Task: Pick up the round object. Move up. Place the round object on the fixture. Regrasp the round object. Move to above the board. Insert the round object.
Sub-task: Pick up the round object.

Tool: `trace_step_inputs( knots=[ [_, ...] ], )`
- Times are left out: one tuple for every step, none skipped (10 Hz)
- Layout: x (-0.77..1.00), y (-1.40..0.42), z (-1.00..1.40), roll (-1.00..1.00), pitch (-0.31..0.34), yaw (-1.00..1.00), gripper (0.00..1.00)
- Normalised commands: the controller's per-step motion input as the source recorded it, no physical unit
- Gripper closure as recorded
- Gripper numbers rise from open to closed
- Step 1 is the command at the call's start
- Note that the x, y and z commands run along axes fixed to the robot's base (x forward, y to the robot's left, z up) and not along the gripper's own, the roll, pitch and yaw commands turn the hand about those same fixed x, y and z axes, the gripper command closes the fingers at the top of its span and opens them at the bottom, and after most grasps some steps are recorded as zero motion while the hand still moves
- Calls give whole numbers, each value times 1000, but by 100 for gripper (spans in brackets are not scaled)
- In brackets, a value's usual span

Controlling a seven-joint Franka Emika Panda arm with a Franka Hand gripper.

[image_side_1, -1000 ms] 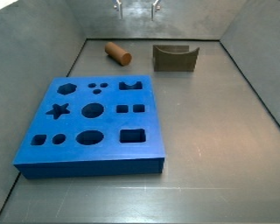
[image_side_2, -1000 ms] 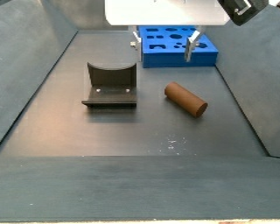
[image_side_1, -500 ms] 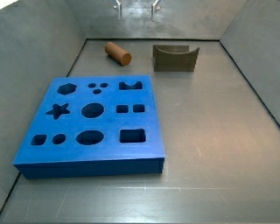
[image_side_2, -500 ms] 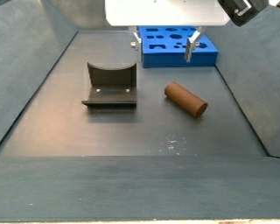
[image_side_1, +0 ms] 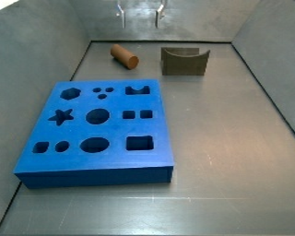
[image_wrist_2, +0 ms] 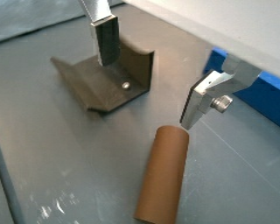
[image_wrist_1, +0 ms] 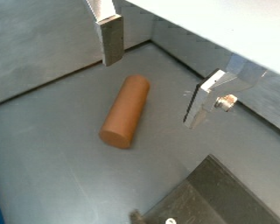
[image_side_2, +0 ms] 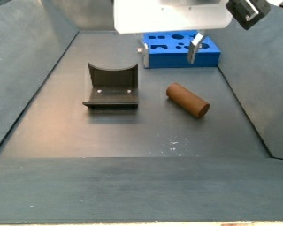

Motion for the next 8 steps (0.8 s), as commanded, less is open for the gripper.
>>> trace_step_inputs(
  knots=[
    [0, 0, -414, -6, 0, 1000, 0],
    [0, 0, -451, -31, 29, 1000, 0],
    [0, 0, -443, -46, 29, 1000, 0],
    [0, 0, -469, -23, 46, 1000, 0],
    [-151, 114, -160, -89, -83, 674, 0],
    [-40, 0, 0, 0, 0, 0, 0],
    [-423, -6, 0, 0, -229, -151, 0],
    [-746, -37, -23, 0, -440, -257, 0]
  ],
)
